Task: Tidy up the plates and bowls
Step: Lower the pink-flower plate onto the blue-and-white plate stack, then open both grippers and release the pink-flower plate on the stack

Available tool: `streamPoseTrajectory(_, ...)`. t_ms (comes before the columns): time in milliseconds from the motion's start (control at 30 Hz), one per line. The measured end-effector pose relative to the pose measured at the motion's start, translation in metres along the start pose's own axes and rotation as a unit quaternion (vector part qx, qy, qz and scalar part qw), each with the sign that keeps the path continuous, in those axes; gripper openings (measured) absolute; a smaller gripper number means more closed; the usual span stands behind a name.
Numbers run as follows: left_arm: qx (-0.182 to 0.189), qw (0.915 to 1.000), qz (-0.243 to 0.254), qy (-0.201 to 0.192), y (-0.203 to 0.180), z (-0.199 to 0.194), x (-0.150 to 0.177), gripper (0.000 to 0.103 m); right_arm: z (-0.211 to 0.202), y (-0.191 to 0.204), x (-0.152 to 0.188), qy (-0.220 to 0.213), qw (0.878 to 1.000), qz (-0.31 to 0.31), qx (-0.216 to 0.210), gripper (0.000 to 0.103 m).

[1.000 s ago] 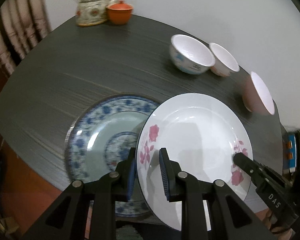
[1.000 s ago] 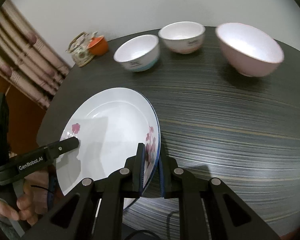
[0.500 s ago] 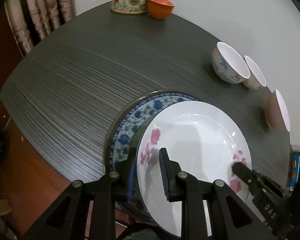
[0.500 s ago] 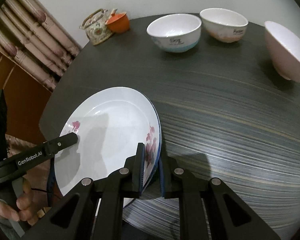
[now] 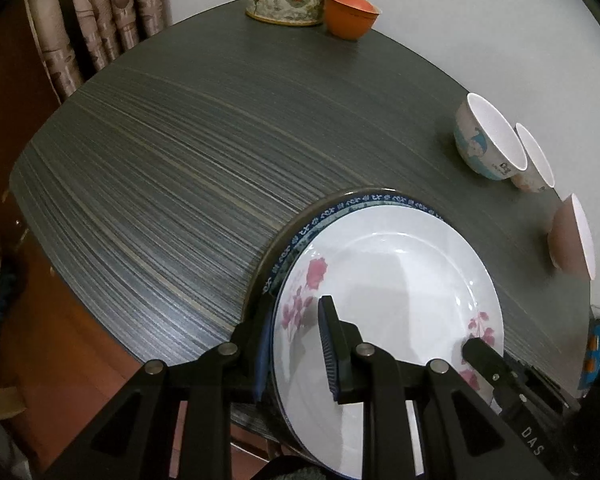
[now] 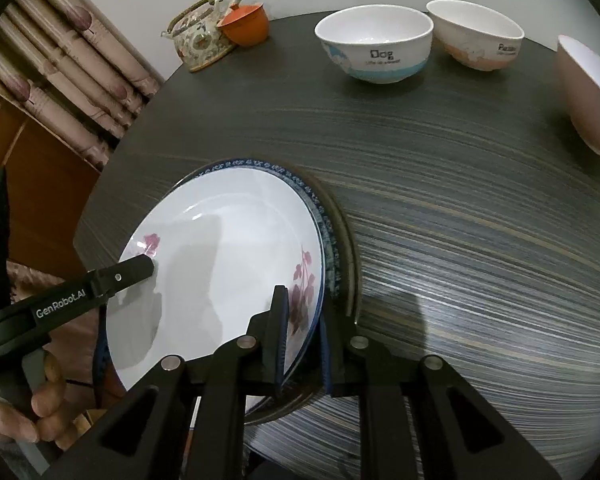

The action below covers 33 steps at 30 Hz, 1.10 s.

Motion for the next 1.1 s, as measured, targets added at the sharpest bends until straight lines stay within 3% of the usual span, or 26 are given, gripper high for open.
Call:
streamPoseTrajectory(333,-0.007,0.9999,0.006,-0.005,-0.006,0.003,-0.002,0.028,0.003,0.010,0.000,0.000,1.000,-0.005,0.013,0.027)
streamPoseTrajectory(700,0.023,0.9996,-0.006,-0.013,-0.002,0.001,-0.003,0.044,0.009,0.030,-0.006,0.028,0.999,-0.014,0.039,0.053)
streamPoseTrajectory(867,0.031,0.9984,0.002,-0.048,-0.002,-0.012,-0.003,0.052,0.011,0.032,-0.011,0.043,0.998,0.002,0.041,0.055)
streamPoseTrajectory(1100,0.039,0.9971,0.013,-0.064,-0.009,-0.019,-0.002,0.052,0.008,0.033,-0.012,0.039,0.998,0.006,0.046,0.059)
Point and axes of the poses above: each gripper's, at about its wrist camera, not at the fingertips, and z roughly the way its jaws point, y to its left, x to its underside, the point moved 1 cm from there along z, roughly the way its jaws point, and after that the axes turned 8 degrees about y, right-handed, at the moved point
